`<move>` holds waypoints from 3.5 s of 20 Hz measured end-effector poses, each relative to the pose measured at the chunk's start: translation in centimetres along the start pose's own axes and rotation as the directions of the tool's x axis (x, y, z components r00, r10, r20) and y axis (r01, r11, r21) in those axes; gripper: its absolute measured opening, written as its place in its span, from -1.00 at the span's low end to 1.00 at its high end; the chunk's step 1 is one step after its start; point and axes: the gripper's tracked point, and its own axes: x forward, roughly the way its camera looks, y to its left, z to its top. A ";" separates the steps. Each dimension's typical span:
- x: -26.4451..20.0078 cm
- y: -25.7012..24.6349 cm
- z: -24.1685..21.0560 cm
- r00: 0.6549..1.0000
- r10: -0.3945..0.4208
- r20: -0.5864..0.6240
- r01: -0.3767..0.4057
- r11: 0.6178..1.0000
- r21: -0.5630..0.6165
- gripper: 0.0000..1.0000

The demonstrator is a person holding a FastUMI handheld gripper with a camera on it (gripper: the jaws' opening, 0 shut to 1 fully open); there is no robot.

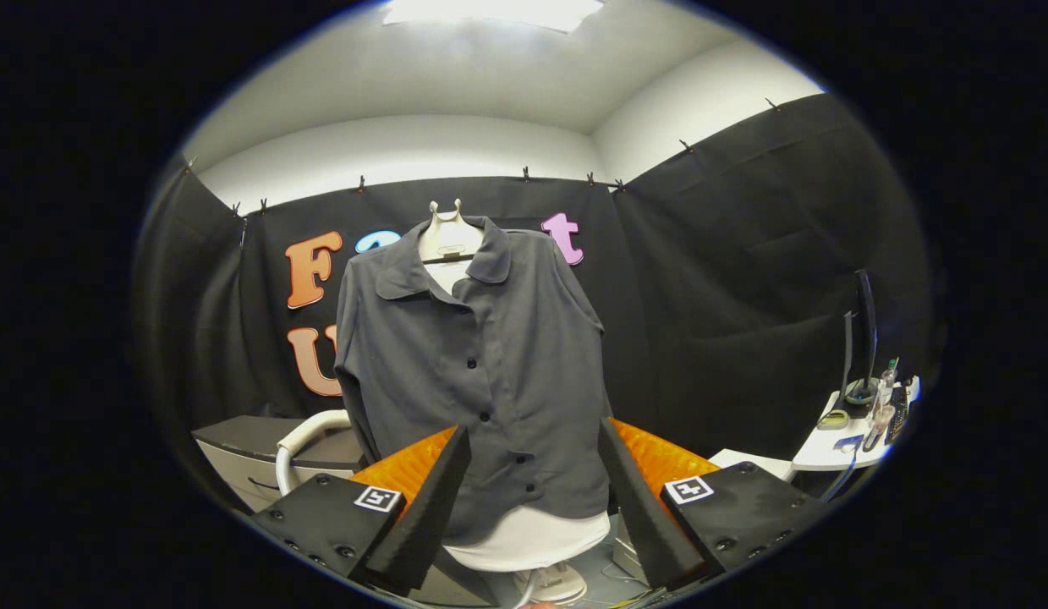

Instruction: Iron the clothes twice with a garment steamer, once on the left side and once on the right side.

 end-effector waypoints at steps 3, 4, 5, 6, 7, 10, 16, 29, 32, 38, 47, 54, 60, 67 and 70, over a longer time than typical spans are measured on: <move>1.2 1.8 0.3 1.000 0.006 -0.004 -0.006 1.000 -0.015 0.95; 1.5 2.4 0.3 1.000 0.004 -0.013 -0.005 1.000 -0.028 0.95; 1.9 3.5 0.4 1.000 0.017 -0.016 -0.018 0.999 -0.033 0.96; 2.2 4.9 0.7 0.999 0.034 -0.015 -0.035 0.999 -0.033 0.96; 2.3 6.0 1.0 0.999 0.051 -0.013 -0.051 0.998 -0.033 0.96; 3.0 10.2 1.8 0.994 0.108 -0.011 -0.108 0.993 -0.045 0.96; 4.6 21.9 2.6 0.962 0.271 -0.038 -0.271 0.962 0.005 0.96; 13.2 40.5 -4.6 0.912 0.345 -0.223 -0.349 0.937 0.019 0.94; 15.9 43.4 -8.1 0.908 0.307 -0.284 -0.331 0.943 -0.038 0.94; 19.0 45.9 -15.6 0.879 0.239 -0.412 -0.320 0.937 -0.138 0.68; 20.5 44.8 -24.1 0.794 0.144 -0.591 -0.313 0.930 -0.194 0.64; 22.3 44.4 -24.4 0.835 0.153 -0.529 -0.262 0.955 -0.138 -0.06; 20.3 45.2 -23.7 0.827 0.194 -0.528 -0.319 0.935 -0.155 -0.23; 16.2 43.0 -19.5 0.855 0.285 -0.434 -0.354 0.932 -0.085 -0.24; 13.1 41.9 -15.8 0.865 0.346 -0.364 -0.397 0.915 -0.073 -0.24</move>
